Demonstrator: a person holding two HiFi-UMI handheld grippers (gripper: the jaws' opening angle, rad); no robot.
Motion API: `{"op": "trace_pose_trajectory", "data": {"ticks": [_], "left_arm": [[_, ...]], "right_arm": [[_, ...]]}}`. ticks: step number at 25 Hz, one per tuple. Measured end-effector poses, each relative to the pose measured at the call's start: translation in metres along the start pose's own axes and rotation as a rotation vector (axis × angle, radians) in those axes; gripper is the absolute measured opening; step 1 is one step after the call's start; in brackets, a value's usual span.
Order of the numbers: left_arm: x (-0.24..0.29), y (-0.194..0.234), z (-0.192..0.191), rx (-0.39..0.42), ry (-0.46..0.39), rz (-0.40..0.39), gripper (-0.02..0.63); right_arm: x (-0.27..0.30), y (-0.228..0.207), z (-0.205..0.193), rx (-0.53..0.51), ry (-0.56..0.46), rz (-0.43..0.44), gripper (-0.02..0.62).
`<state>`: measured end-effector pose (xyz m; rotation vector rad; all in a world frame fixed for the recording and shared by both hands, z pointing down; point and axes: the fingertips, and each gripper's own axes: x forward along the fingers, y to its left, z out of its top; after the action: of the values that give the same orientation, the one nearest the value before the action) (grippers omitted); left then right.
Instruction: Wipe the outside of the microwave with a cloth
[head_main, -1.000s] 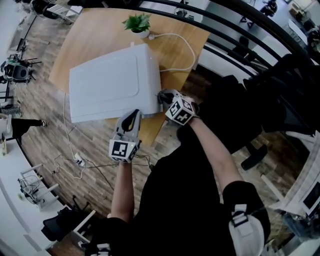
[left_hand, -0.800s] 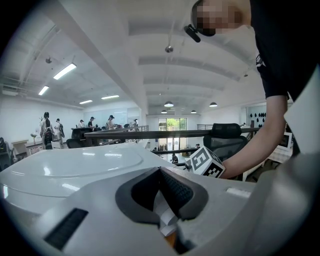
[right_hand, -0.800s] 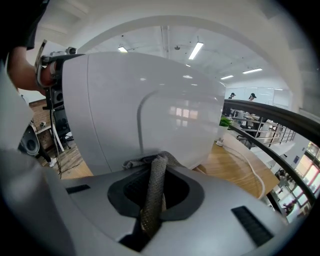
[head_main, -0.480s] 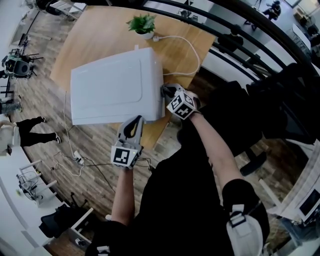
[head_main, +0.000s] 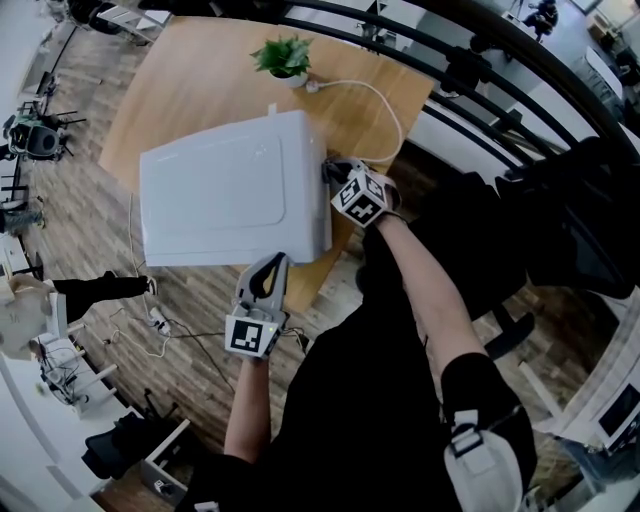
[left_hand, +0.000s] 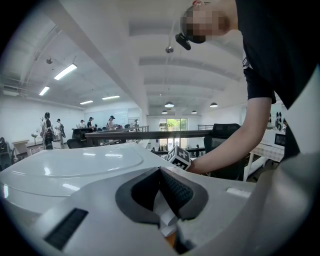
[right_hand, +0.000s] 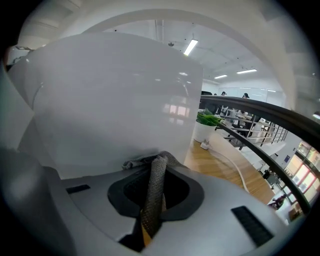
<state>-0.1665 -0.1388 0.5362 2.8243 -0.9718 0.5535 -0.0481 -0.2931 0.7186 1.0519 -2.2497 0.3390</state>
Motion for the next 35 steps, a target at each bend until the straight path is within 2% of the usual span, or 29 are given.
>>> {"op": "trace_pose_trajectory", "data": {"ticks": [9,18,35], "left_arm": [[-0.001,0.0,-0.004,0.015,0.008,0.0,0.003],[-0.001,0.0,-0.006,0.016,0.012,-0.004,0.003],[-0.003,-0.001,-0.004,0.026,0.007,0.003,0.003]], "right_arm": [[0.026,-0.035,0.004,-0.026,0.03,-0.045,0.031],[0.05,-0.057,-0.009,-0.06,0.067,-0.075,0.031],[0.062,-0.057,-0.019,-0.147,0.106,-0.074,0.032]]}}
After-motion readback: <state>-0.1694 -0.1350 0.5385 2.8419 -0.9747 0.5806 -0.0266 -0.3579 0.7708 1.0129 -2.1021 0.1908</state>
